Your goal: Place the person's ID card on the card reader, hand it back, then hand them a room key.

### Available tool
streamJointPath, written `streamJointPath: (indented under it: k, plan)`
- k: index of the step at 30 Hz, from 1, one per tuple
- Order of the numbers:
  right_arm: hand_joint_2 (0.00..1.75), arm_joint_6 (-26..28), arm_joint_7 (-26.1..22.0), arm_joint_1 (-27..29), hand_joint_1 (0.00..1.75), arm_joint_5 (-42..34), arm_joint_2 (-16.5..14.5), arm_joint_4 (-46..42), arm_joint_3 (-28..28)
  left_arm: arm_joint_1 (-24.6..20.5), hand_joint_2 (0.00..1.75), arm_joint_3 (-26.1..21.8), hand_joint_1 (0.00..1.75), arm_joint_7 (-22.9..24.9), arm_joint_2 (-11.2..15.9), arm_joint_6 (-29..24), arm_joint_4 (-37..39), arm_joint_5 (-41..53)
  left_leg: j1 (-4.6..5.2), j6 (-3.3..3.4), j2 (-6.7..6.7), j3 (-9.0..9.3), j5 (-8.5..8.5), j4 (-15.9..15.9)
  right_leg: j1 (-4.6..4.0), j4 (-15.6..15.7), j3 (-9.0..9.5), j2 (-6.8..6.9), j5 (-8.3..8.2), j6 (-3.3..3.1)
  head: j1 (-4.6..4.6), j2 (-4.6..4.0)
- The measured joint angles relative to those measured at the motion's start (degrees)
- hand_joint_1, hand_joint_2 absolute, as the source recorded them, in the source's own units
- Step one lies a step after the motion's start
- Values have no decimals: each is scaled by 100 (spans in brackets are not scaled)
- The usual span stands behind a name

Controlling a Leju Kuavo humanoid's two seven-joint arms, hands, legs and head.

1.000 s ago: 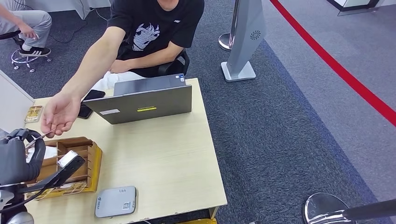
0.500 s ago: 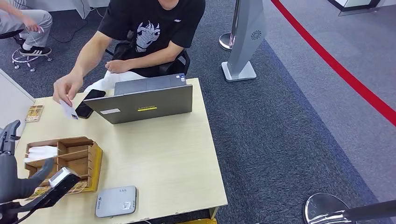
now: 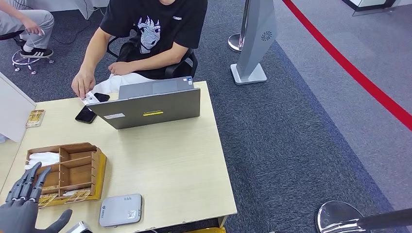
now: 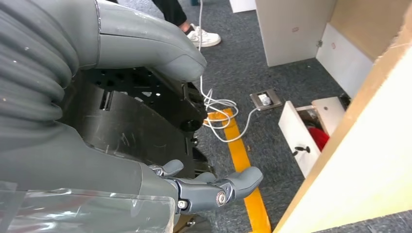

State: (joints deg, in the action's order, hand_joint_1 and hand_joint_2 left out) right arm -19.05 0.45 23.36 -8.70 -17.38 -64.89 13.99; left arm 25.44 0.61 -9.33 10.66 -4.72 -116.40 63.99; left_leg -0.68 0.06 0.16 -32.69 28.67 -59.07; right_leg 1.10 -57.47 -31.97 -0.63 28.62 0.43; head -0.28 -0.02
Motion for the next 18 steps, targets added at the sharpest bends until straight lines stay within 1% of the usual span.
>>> streamJointPath:
  k: [4,7,11,18]
  plan:
    - [175,17,14,2,0,1,0,-44,14,283,175,45,0,64,-66,51,67,-61,0,-1,0,2,2,0,0,0,1,1,0,0,-2,0]
    - [175,-13,16,-2,0,35,0,-50,21,341,175,38,0,41,-126,91,214,125,0,-1,-6,3,2,0,0,0,4,10,0,0,-1,0]
    - [175,-40,14,-1,0,80,0,-51,31,297,175,-60,0,-104,-264,-32,578,357,-1,-1,-8,4,1,0,-1,0,5,12,0,0,-2,0]
    - [175,-50,24,6,0,16,0,-58,32,6,175,-373,0,-324,-582,-238,1072,851,-1,-1,-10,4,1,0,-1,0,7,12,0,0,-1,0]
